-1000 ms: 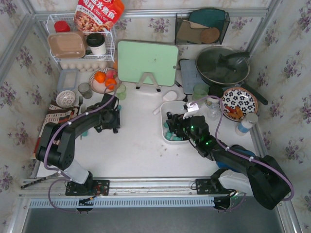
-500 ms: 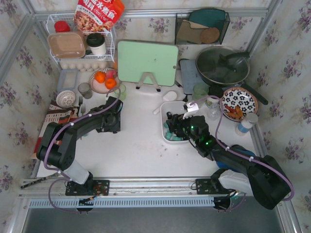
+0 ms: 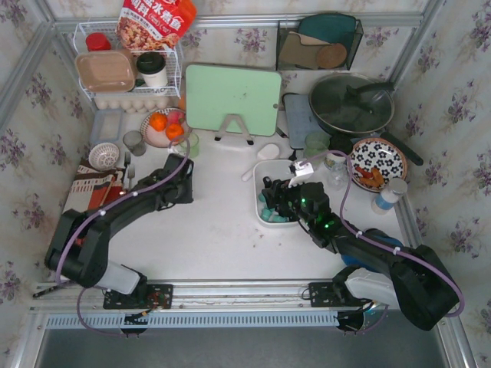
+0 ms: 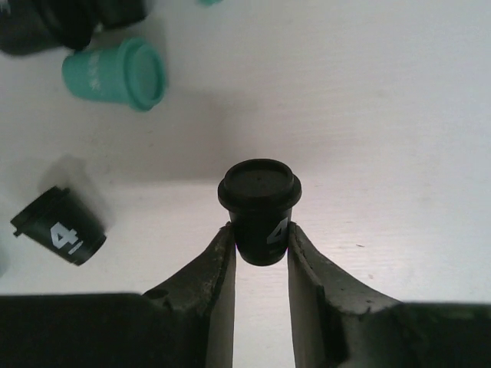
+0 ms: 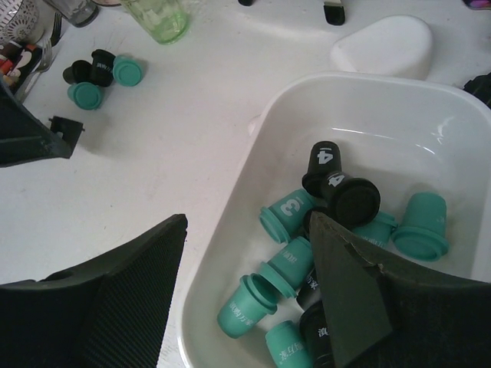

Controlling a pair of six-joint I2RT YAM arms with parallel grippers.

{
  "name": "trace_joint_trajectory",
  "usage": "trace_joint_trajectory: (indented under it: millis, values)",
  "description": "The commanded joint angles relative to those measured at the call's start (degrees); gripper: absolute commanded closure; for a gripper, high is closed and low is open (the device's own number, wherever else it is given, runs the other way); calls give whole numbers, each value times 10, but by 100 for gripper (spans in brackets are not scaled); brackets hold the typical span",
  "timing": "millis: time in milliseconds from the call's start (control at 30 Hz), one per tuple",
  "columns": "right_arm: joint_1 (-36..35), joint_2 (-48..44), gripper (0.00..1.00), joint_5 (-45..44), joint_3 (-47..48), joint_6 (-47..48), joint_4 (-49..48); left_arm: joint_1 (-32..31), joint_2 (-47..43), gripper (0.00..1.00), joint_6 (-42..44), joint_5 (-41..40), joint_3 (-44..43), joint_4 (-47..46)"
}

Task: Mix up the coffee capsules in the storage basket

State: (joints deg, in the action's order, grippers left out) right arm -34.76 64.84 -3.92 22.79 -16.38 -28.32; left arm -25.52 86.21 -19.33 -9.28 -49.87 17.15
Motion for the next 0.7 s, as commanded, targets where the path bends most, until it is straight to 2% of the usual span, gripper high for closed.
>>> trace_joint_trajectory:
  millis: [0, 167, 267, 333, 400, 567, 600, 667]
  values:
    - [0, 3, 27, 11, 5, -1, -10, -24, -63, 77, 62, 59, 24, -99]
    - [0, -3, 26, 69, 0, -7, -36, -70, -143, 77, 189, 171, 89, -246]
    - [1, -8, 25, 107, -3, -16, -55, -88, -169, 77, 230, 238, 131, -349]
    - [0, -13, 24, 132, -2, -23, -64, -88, -176, 77, 203, 266, 138, -393]
    - [0, -23, 22, 164, -14, -17, -106, -88, -167, 77, 159, 275, 110, -391]
    - [-1, -66, 16, 181, -116, 39, -308, -89, -110, 82, 58, 324, -11, -274]
    - [-1, -76, 14, 176, -120, 36, -317, -90, -106, 82, 50, 337, -16, -278]
    - [-1, -95, 13, 149, -95, 14, -262, -97, -113, 82, 54, 349, 2, -317]
